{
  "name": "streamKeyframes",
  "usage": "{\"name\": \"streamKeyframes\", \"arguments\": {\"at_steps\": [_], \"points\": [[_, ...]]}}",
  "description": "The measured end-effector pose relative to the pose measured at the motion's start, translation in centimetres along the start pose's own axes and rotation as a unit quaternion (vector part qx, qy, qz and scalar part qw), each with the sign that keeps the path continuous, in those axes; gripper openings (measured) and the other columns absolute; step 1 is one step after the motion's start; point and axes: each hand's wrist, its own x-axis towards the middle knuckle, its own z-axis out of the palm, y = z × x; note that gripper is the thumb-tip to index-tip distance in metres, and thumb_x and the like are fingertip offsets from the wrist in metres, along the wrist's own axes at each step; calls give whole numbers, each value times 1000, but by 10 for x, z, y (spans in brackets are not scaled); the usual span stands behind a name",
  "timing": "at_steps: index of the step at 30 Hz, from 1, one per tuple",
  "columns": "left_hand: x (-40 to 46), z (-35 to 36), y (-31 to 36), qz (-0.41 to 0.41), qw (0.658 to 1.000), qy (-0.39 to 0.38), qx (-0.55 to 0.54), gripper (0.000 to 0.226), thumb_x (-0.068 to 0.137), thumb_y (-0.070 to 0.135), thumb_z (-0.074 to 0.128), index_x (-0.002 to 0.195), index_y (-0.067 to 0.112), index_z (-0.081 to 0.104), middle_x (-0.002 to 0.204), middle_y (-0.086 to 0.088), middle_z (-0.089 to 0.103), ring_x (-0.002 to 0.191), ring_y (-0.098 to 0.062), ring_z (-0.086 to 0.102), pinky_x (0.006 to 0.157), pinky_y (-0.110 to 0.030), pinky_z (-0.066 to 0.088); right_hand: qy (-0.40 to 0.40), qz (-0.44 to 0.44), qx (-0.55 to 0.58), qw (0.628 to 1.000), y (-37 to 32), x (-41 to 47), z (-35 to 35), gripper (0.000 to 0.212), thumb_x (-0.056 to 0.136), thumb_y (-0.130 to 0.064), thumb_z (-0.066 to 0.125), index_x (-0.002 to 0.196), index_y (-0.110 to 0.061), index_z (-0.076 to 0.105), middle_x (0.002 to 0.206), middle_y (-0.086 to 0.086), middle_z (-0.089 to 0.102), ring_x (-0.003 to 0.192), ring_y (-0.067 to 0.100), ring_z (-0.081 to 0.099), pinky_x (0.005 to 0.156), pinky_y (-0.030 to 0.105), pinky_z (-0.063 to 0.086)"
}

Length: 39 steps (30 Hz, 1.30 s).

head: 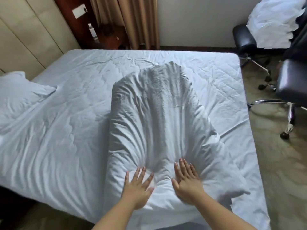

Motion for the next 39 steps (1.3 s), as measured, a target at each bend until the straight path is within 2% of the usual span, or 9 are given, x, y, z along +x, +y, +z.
{"name": "streamKeyframes", "arguments": {"at_steps": [5, 10, 15, 18, 24, 27, 31, 35, 39], "points": [[14, -57, -44, -118, 964, 98, -217, 82, 73, 51, 7, 135, 20, 50, 139, 0, 51, 127, -18, 47, 105, -28, 32, 25, 9, 60, 998, -46, 26, -45, 90, 70, -60, -2, 152, -26, 13, 161, 4, 0, 149, 20, -2, 118, 37, -1], [42, -73, -106, -191, 919, 80, -336, 56, 93, 33, 49, 146, 20, 36, 149, -11, 35, 134, -26, 39, 108, -27, 30, -28, -12, 19, 999, -109, 63, -50, 71, 93, -60, 30, 153, -34, 3, 160, 1, -16, 145, 23, -22, 105, 48, -28], [89, -51, -164, -218, 765, 15, -606, 116, 56, 56, 77, 150, 14, 25, 144, -9, 46, 129, -23, 47, 110, -36, 36, -61, 65, 17, 996, -164, 89, -25, 95, 74, -81, 23, 152, -33, -4, 160, 2, -15, 146, 23, -20, 104, 57, -26], [117, -32, -191, -234, 706, -42, -667, 112, 50, 58, 82, 144, 21, 32, 138, 0, 52, 121, -23, 55, 102, -47, 43, -56, 132, 32, 989, -197, 97, -3, 123, 51, -89, 11, 152, -24, -12, 157, 9, -23, 141, 22, -32, 94, 52, -37], [143, 19, -210, -267, 619, -213, -707, 143, 33, 74, 83, 147, 37, 5, 143, 4, 43, 115, -27, 59, 89, -54, 51, 10, 179, 2, 984, -224, 90, 42, 119, 54, -91, 32, 142, -11, 36, 146, 22, 39, 148, 25, -3, 109, 57, 11], [138, 33, -201, -272, 612, -184, -720, 142, 23, 76, 82, 143, 23, 26, 129, -4, 57, 108, -27, 63, 91, -50, 52, -1, 189, -10, 982, -230, 84, 41, 126, 53, -92, 28, 149, -11, 25, 153, 23, 26, 146, 24, 6, 108, 58, 11], [124, 15, -185, -270, 613, -170, -723, 106, 30, 80, 77, 111, 14, 62, 100, -9, 71, 90, -27, 69, 88, -45, 54, -80, 210, -1, 974, -234, 79, 25, 125, 44, -89, 10, 135, -16, -36, 149, 10, -38, 136, 21, -39, 111, 57, -19], [105, -26, -179, -252, 667, -167, -681, 79, 68, 63, 72, 122, 8, 51, 107, -11, 67, 94, -30, 66, 87, -42, 54, -69, 229, 14, 971, -233, 68, 1, 121, 68, -85, 39, 145, -21, -29, 152, 9, -36, 139, 22, -35, 111, 55, -20], [92, -51, -178, -246, 698, -151, -655, 82, 74, 63, 67, 132, 11, 42, 110, -11, 64, 97, -32, 65, 89, -47, 53, -53, 224, 21, 973, -232, 58, -20, 118, 72, -83, 42, 147, -23, -27, 152, 10, -35, 139, 22, -35, 112, 56, -19]]}}
